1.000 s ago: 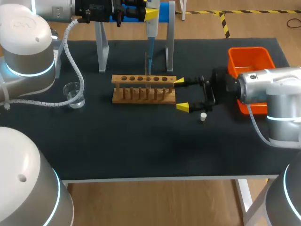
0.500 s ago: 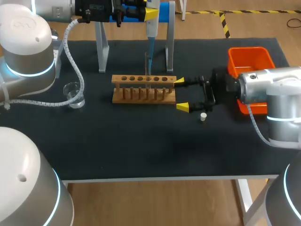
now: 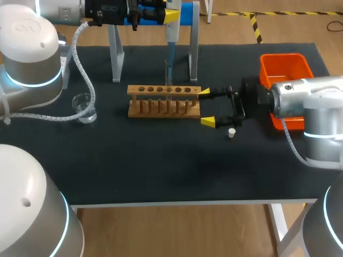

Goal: Invert the test tube, pick up the pipette, mount the tip to pipette, aspirate from beaker and dispense into the tube, eject the tip, return the pipette, and cap with the stopper.

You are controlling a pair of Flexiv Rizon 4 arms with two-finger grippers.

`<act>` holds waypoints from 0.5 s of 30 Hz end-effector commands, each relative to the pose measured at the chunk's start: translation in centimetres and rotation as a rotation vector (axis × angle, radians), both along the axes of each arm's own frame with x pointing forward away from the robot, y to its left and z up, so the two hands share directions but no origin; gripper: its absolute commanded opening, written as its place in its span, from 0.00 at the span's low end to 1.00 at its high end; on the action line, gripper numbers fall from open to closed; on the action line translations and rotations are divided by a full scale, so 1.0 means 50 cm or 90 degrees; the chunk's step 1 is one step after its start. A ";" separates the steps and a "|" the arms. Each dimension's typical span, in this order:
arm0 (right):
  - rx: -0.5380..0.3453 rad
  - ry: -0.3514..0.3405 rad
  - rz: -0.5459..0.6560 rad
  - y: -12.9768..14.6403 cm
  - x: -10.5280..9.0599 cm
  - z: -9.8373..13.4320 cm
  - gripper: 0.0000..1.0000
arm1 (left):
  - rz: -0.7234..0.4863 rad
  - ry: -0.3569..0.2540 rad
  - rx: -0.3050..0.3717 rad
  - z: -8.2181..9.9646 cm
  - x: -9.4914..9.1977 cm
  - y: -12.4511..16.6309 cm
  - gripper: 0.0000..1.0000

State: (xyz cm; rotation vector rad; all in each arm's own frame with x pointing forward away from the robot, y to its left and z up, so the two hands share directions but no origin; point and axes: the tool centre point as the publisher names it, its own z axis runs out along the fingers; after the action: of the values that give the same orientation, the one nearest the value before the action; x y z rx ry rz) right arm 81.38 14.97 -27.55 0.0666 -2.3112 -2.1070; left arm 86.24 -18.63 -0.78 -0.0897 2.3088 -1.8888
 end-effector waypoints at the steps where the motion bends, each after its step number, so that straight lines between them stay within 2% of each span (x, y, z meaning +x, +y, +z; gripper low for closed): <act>1: -0.001 0.000 0.000 -0.002 -0.001 0.001 1.00 | 0.008 -0.001 0.002 -0.004 -0.004 0.052 0.00; 13: -0.001 0.000 0.000 -0.002 -0.001 0.001 1.00 | 0.078 -0.008 0.008 -0.025 0.007 0.195 0.00; 15: -0.001 0.000 0.000 -0.002 -0.001 0.001 1.00 | 0.089 -0.006 -0.002 -0.030 0.010 0.223 0.00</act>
State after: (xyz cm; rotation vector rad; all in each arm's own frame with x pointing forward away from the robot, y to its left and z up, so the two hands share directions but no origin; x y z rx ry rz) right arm 81.38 14.97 -27.54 0.0665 -2.3111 -2.1069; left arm 88.07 -10.26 -2.14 -0.2348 2.2496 -1.8043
